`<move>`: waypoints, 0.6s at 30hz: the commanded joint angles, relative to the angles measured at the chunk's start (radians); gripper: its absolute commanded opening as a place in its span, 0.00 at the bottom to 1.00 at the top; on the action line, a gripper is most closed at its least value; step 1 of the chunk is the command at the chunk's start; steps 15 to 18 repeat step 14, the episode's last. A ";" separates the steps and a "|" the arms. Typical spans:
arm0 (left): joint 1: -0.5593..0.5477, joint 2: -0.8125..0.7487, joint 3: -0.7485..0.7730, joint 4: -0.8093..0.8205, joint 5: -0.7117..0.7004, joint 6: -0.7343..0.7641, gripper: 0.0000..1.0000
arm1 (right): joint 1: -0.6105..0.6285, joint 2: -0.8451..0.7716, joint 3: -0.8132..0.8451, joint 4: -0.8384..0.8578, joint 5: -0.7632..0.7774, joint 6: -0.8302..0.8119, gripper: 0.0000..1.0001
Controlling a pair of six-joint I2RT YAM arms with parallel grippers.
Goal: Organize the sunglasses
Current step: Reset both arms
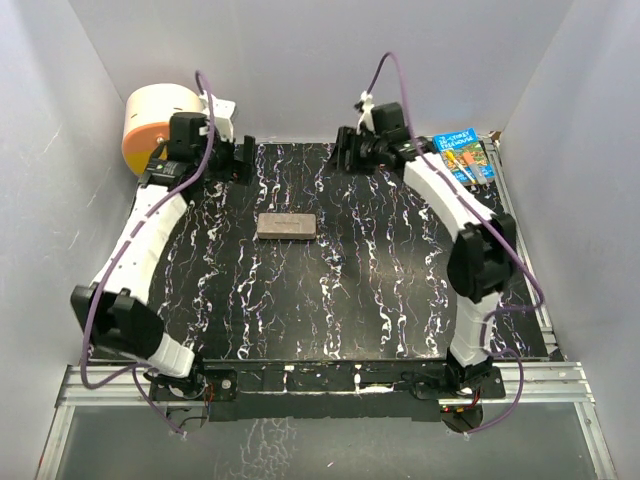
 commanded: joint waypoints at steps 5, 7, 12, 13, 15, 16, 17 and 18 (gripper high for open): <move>0.002 -0.124 0.020 0.017 -0.164 0.024 0.97 | 0.002 -0.288 0.052 -0.119 0.364 -0.191 0.72; 0.002 -0.149 0.008 0.027 -0.180 0.028 0.97 | -0.001 -0.313 0.042 -0.123 0.357 -0.177 0.78; 0.012 -0.183 -0.029 0.022 -0.152 0.027 0.97 | 0.000 -0.347 0.054 -0.127 0.399 -0.157 0.79; 0.018 -0.197 -0.040 0.024 -0.154 0.025 0.97 | -0.001 -0.349 0.062 -0.129 0.438 -0.144 0.78; 0.026 -0.216 -0.048 0.026 -0.158 0.023 0.97 | 0.000 -0.350 0.072 -0.133 0.474 -0.133 0.80; 0.026 -0.216 -0.048 0.026 -0.158 0.023 0.97 | 0.000 -0.350 0.072 -0.133 0.474 -0.133 0.80; 0.026 -0.216 -0.048 0.026 -0.158 0.023 0.97 | 0.000 -0.350 0.072 -0.133 0.474 -0.133 0.80; 0.026 -0.216 -0.048 0.026 -0.158 0.023 0.97 | 0.000 -0.350 0.072 -0.133 0.474 -0.133 0.80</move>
